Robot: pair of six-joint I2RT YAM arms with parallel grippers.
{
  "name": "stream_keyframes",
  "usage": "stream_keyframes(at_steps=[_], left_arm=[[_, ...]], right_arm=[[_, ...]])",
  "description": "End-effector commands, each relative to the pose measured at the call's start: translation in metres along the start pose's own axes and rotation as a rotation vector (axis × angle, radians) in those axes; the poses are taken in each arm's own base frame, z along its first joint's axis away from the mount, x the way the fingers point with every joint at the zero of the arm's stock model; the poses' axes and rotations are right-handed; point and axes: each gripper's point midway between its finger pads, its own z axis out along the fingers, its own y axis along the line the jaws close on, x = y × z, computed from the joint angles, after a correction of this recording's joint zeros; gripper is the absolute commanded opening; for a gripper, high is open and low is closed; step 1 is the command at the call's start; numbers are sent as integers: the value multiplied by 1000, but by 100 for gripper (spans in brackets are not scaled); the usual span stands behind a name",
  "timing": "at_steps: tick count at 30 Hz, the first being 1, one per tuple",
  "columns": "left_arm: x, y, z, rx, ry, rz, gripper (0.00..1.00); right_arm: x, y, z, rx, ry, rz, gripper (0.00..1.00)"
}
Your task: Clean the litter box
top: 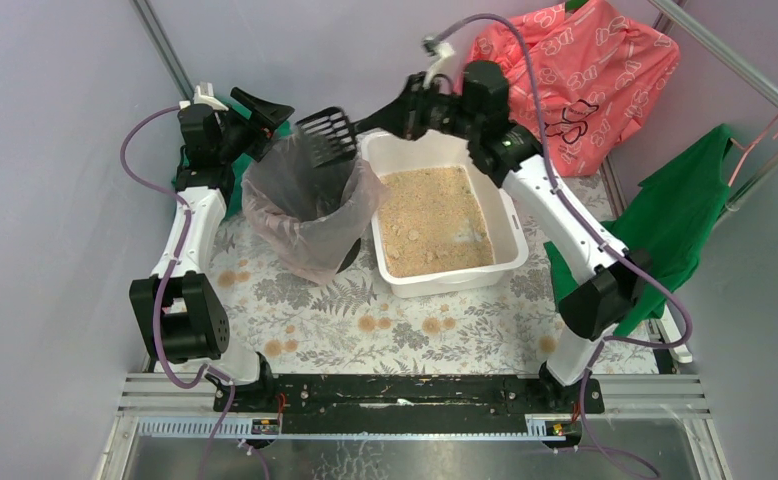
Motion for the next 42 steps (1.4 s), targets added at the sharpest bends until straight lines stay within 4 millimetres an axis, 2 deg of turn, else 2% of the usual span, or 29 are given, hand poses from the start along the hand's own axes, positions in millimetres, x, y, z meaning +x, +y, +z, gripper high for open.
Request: stream_keyframes(at_steps=[1,4,6,8,9,12,13,14,18,25,30,33,36,42], left_arm=[[-8,-14,-5,58,-24,27,91],[-10,-14,-6,35,-34,23,91],[-15,-13,-8,1,-54,30,93],[-22,-16,-12,-22,-67,51,94],[-24,-18,-13,-29,-73,63,94],[-29,-30,-16,-1,-82,86,94],[-29,-36,-15,29,-78,93,94],[-29,-40,-15,45,-73,90,94],[-28,-43,-12,75,-68,70,93],[-31,-37,-7,57,-81,68,93],[-31,-33,-3,49,-79,58,94],[-31,-32,-2,48,-79,54,98],[-30,-30,0,48,-72,50,99],[-28,-26,3,47,-67,40,99]], right_arm=[[-98,-14,-70,-243,-357,345,0],[-113,-52,-116,-360,-515,546,0],[-105,-78,-136,-330,-544,596,0],[-88,-101,-144,-210,-513,581,0],[-67,-121,-141,-93,-446,625,0],[-16,-162,-142,227,-236,482,0],[-7,-168,-146,291,-175,449,0],[12,-178,-149,353,-102,441,0],[67,-207,-163,552,104,375,0],[140,-217,-160,678,397,288,0],[180,-224,-155,662,462,317,0],[197,-226,-150,634,495,337,0],[209,-223,-139,601,522,344,0],[234,-206,-101,515,577,358,0]])
